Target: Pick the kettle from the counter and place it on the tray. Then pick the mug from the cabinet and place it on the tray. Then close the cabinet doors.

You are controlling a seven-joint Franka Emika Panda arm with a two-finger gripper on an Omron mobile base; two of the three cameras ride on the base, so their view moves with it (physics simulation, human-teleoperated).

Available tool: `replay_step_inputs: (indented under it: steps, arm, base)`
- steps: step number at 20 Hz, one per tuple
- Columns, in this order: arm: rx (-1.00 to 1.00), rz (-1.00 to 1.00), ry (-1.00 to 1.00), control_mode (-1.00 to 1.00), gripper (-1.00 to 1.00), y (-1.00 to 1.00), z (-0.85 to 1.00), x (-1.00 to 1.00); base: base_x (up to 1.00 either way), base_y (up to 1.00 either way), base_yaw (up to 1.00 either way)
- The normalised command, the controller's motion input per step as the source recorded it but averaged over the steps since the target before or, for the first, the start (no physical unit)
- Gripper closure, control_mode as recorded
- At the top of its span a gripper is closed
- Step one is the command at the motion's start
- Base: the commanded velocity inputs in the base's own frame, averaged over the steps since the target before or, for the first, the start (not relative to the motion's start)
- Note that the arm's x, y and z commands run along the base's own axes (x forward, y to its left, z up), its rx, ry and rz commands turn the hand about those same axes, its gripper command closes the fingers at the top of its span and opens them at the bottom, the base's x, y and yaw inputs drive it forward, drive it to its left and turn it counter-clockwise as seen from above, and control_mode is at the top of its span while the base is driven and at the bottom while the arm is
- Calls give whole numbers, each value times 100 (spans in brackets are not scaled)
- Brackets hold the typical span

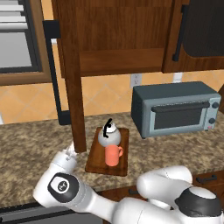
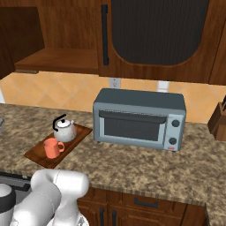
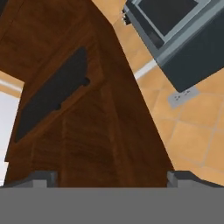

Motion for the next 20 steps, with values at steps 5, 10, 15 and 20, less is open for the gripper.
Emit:
replay_step_inputs:
  steps: [5, 10, 15, 20]
  arm:
    - [-5, -6, 13, -100, -100, 50, 0, 0]
    - [-10, -3, 10, -100, -100, 42, -12, 9]
    - [-3, -1, 2, -100, -100, 23, -3, 2]
    - [0, -5, 0, -100, -100, 8, 34, -9]
  base:
    - [0, 0, 0]
    - [0, 0, 0]
    - [0, 0, 0]
    - [0, 0, 0]
